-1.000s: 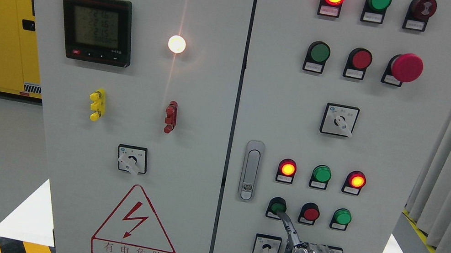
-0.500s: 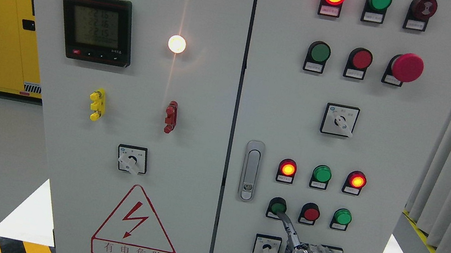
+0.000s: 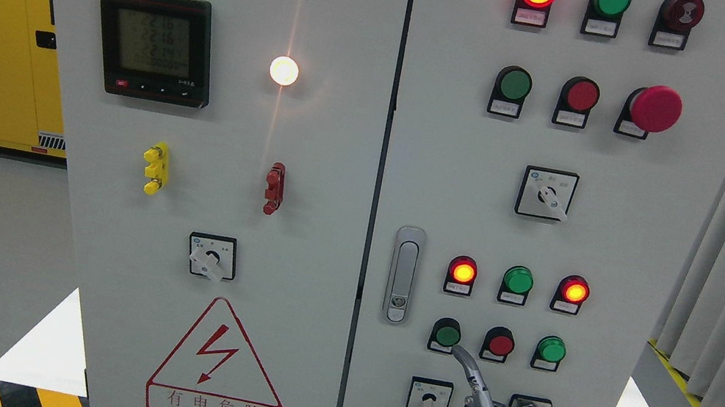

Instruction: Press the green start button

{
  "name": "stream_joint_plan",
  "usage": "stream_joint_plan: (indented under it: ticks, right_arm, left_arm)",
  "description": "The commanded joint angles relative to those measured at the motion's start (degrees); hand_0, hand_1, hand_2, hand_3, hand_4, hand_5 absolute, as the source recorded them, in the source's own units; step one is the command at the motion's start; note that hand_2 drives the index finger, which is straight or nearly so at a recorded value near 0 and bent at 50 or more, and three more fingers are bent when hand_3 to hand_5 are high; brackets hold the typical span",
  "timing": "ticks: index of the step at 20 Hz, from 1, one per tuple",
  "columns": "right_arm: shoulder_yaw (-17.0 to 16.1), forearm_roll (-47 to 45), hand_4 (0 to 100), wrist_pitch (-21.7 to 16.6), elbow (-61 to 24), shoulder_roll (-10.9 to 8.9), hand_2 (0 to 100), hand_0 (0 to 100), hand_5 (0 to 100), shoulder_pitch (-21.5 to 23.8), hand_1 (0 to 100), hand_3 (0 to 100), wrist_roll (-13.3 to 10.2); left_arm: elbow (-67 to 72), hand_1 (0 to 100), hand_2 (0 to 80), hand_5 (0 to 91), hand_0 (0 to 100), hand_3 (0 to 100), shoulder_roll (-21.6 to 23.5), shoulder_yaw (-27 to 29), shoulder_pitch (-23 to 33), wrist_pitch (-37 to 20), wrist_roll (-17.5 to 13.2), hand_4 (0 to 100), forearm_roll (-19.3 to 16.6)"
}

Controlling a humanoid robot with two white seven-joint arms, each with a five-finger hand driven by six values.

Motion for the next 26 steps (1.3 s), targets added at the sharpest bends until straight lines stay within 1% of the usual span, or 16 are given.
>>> stream_joint_plan:
  ticks: [1, 2, 3, 4, 5, 6, 7, 9, 10, 12, 13, 14, 18, 26]
  right_arm:
    - [3.1, -24.0, 80, -0.4, -5.1, 1.40, 6, 74, 84, 5.2, 92, 72, 2.2]
    - [3.8, -29.1, 76, -0.2, -6.3, 1.40, 7, 71, 78, 6.2, 89, 68, 5.0]
    - [4.0, -33.3, 62, 0.2, -7.7, 1.40, 7, 69, 63, 7.4, 85, 56, 7.6]
    - [4.0, -36.6, 47, 0.3, -8.8, 1.49, 6, 69, 44, 8.5, 82, 42, 9.2]
    - [4.1, -38.5, 43, 0.4, -9.3, 1.49, 6, 68, 40, 9.3, 81, 41, 9.7]
    - [4.1, -39.0, 24, 0.4, -9.7, 1.41, 0, 56, 21, 9.7, 70, 21, 9.9]
    - [4.1, -39.0, 19, 0.3, -9.7, 1.40, 0, 57, 17, 10.0, 66, 16, 9.9]
    - [4.6, -39.0, 17, 0.0, -9.7, 1.40, 0, 54, 15, 10.5, 62, 13, 9.9]
    - [4.9, -39.0, 14, 0.0, -9.8, 1.40, 0, 51, 13, 10.6, 58, 10, 9.9]
    - [5.0, -39.0, 13, 0.0, -10.0, 1.40, 0, 46, 11, 10.6, 56, 8, 10.0]
    - [5.0, -39.0, 12, 0.0, -10.0, 1.40, 0, 44, 11, 10.6, 55, 7, 10.0]
    - [5.0, -39.0, 12, 0.0, -10.0, 1.40, 0, 44, 11, 10.7, 55, 7, 10.0]
    - [5.0, -38.9, 12, 0.0, -9.9, 1.32, 0, 38, 10, 10.8, 55, 7, 10.2]
    - [4.9, -38.9, 11, 0.1, -9.9, 1.32, 0, 37, 9, 10.7, 55, 7, 10.3]
  left_arm:
    - [0.0, 56, 0.0, 0.0, 12, 0, 0.0, 0.0, 0.0, 0.0, 0.0, 0, 0.0]
    - [0.0, 56, 0.0, 0.0, 12, 0, 0.0, 0.0, 0.0, 0.0, 0.0, 0, 0.0]
    - [0.0, 56, 0.0, 0.0, 12, 0, 0.0, 0.0, 0.0, 0.0, 0.0, 0, 0.0]
    - [0.0, 56, 0.0, 0.0, 12, 0, 0.0, 0.0, 0.0, 0.0, 0.0, 0, 0.0]
    - [0.0, 56, 0.0, 0.0, 12, 0, 0.0, 0.0, 0.0, 0.0, 0.0, 0, 0.0]
    - [0.0, 56, 0.0, 0.0, 12, 0, 0.0, 0.0, 0.0, 0.0, 0.0, 0, 0.0]
    - [0.0, 56, 0.0, 0.0, 12, 0, 0.0, 0.0, 0.0, 0.0, 0.0, 0, 0.0]
    - [0.0, 56, 0.0, 0.0, 12, 0, 0.0, 0.0, 0.0, 0.0, 0.0, 0, 0.0]
    - [0.0, 56, 0.0, 0.0, 12, 0, 0.0, 0.0, 0.0, 0.0, 0.0, 0, 0.0]
    - [0.0, 56, 0.0, 0.0, 12, 0, 0.0, 0.0, 0.0, 0.0, 0.0, 0, 0.0]
    - [0.0, 56, 0.0, 0.0, 12, 0, 0.0, 0.0, 0.0, 0.0, 0.0, 0, 0.0]
    - [0.0, 56, 0.0, 0.0, 12, 0, 0.0, 0.0, 0.0, 0.0, 0.0, 0, 0.0]
    - [0.0, 56, 0.0, 0.0, 12, 0, 0.0, 0.0, 0.0, 0.0, 0.0, 0, 0.0]
    - [0.0, 56, 0.0, 0.0, 12, 0, 0.0, 0.0, 0.0, 0.0, 0.0, 0, 0.0]
